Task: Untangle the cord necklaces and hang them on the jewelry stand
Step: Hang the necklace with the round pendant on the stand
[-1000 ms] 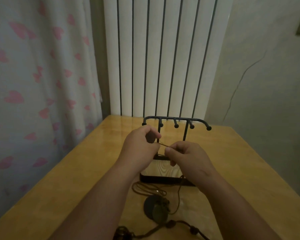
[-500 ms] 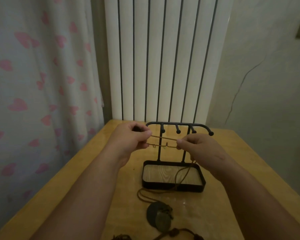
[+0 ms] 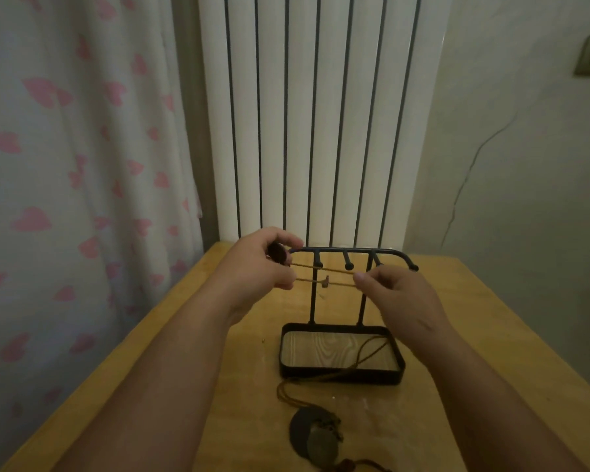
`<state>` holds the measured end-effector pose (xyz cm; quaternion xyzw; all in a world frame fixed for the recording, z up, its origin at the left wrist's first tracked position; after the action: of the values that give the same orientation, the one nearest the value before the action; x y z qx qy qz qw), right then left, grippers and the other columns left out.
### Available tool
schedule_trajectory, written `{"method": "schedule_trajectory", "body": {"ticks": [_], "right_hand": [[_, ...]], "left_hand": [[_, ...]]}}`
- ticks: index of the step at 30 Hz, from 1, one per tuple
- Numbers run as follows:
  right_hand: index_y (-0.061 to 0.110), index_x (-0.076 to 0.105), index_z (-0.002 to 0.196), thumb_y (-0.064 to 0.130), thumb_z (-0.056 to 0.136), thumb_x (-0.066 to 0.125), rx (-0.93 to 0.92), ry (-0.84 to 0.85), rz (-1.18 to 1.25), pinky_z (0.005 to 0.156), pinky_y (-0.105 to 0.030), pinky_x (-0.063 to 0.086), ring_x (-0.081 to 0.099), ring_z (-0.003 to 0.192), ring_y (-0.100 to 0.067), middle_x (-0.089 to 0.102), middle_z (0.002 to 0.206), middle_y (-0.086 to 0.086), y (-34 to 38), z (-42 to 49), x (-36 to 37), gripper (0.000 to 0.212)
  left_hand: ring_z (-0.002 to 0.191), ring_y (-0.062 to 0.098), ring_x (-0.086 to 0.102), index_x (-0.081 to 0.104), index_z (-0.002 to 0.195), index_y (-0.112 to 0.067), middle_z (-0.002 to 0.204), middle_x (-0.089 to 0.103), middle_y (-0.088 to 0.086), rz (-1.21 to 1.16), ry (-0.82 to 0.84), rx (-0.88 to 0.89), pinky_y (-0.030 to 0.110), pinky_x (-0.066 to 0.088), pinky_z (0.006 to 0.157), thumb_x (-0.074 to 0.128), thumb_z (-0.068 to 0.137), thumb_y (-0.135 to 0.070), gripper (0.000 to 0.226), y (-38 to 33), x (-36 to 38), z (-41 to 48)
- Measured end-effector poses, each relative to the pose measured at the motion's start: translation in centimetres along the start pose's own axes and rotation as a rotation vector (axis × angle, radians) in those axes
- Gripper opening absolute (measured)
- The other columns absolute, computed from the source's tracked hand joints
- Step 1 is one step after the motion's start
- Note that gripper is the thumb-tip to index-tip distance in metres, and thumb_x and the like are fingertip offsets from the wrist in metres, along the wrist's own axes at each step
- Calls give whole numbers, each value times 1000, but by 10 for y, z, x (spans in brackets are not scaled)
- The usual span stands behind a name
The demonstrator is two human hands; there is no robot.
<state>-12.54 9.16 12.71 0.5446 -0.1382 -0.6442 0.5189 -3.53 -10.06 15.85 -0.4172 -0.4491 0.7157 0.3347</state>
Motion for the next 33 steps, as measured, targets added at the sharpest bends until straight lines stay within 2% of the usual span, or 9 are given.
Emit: {"method": "schedule_trajectory", "body": {"ticks": [3, 6, 9, 13, 14, 17, 22, 30, 33], "right_hand": [[29, 66, 85, 46, 93, 54, -41, -75, -83, 64, -30, 50, 58, 71, -9, 62, 74, 7, 8, 8, -7, 22], [31, 67, 92, 50, 92, 54, -45, -100, -175, 69, -33, 52, 57, 76, -5, 62, 82, 12, 13, 15, -6, 23], [32, 67, 96, 52, 92, 54, -23, -124, -244, 72, -37, 55, 56, 76, -5, 62, 85, 12, 19, 20, -3, 25], [31, 68, 100, 53, 92, 53, -19, -135, -301, 73, -37, 55, 58, 79, -10, 61, 83, 10, 29, 22, 3, 28], [29, 68, 100, 52, 93, 53, -22, -131, -312, 72, -36, 54, 57, 80, -11, 59, 82, 9, 31, 22, 3, 28], [28, 68, 100, 50, 94, 52, -31, -132, -340, 69, -33, 51, 55, 79, -12, 53, 78, 10, 35, 23, 3, 28], [26, 68, 101, 48, 96, 51, -47, -177, -375, 63, -29, 45, 50, 75, -11, 50, 76, 11, 39, 25, 4, 28], [27, 68, 97, 49, 96, 49, -62, -209, -407, 53, -25, 35, 47, 68, -8, 50, 72, 12, 41, 31, 9, 28], [27, 68, 97, 49, 96, 49, -58, -239, -424, 52, -25, 34, 47, 69, -10, 51, 74, 11, 41, 35, 7, 29]], "left_hand": [[89, 19, 64, 65, 106, -26, 102, 61, 4, 42, -108, 21, 27, 57, 69, 66, 85, 4, 37, 3, 4, 2], [85, 18, 64, 65, 95, -25, 103, 63, 4, -57, -293, 35, 18, 52, 58, 63, 89, 0, 26, 9, 6, 2], [84, 17, 64, 62, 86, -29, 100, 63, -2, -99, -438, 41, 12, 47, 50, 62, 91, -3, 26, 17, 11, 1], [89, 20, 64, 63, 90, -29, 97, 65, -4, -185, -583, 32, 21, 53, 64, 62, 92, -4, 25, 32, 21, 0], [88, 19, 65, 64, 92, -27, 96, 66, -2, -208, -607, 30, 18, 52, 63, 61, 92, -4, 24, 36, 23, 0], [80, 14, 65, 65, 94, -25, 95, 66, -3, -255, -632, 15, 11, 48, 54, 61, 93, -4, 22, 44, 27, 0], [81, 10, 68, 65, 95, -25, 99, 66, -5, -344, -632, -26, 18, 51, 66, 59, 94, -4, 22, 49, 32, 8], [84, 12, 67, 66, 101, -20, 101, 65, -3, -396, -664, -14, 20, 52, 68, 59, 94, -4, 18, 54, 29, 17], [90, 10, 65, 66, 99, -24, 105, 64, -5, -399, -630, -30, 20, 55, 67, 59, 94, -4, 22, 54, 31, 21]]}}
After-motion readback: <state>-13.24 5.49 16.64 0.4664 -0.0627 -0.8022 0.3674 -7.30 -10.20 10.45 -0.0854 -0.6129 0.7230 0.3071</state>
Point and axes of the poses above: each hand's wrist, its own z-axis towards the middle knuckle, its own x-axis out of the palm, y = z × x, the point moved 3 cm from there along z, towards the middle knuckle
